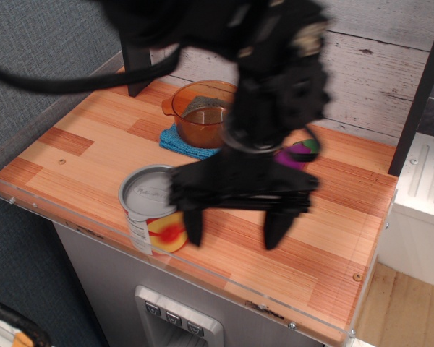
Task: Pick up the can from the edge and place it next to the utensil
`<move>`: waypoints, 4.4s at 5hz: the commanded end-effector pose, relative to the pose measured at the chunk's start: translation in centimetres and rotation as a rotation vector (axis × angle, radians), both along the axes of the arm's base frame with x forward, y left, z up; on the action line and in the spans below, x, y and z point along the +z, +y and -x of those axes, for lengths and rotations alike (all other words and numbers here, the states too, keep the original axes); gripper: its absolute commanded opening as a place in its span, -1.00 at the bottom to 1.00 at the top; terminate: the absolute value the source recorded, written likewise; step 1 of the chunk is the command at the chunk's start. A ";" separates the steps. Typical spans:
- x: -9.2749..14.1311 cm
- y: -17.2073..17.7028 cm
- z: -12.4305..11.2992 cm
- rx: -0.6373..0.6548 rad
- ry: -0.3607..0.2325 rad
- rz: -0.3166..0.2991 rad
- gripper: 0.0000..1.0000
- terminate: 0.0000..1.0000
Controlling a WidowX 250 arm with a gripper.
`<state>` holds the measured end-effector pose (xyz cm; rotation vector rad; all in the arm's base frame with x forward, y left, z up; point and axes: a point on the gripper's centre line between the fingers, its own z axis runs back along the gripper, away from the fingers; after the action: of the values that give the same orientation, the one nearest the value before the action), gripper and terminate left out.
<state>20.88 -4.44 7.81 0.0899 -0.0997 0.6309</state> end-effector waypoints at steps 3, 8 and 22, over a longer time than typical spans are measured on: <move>-2.1 4.5 0.1 0.419 -0.065 0.119 1.00 -1.00; -2.2 11.3 -2.4 0.201 -0.081 0.061 1.00 -1.00; -1.4 18.8 -8.6 -0.095 -0.073 -0.093 1.00 -1.00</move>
<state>29.35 15.33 4.87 0.1388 -0.1499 0.5364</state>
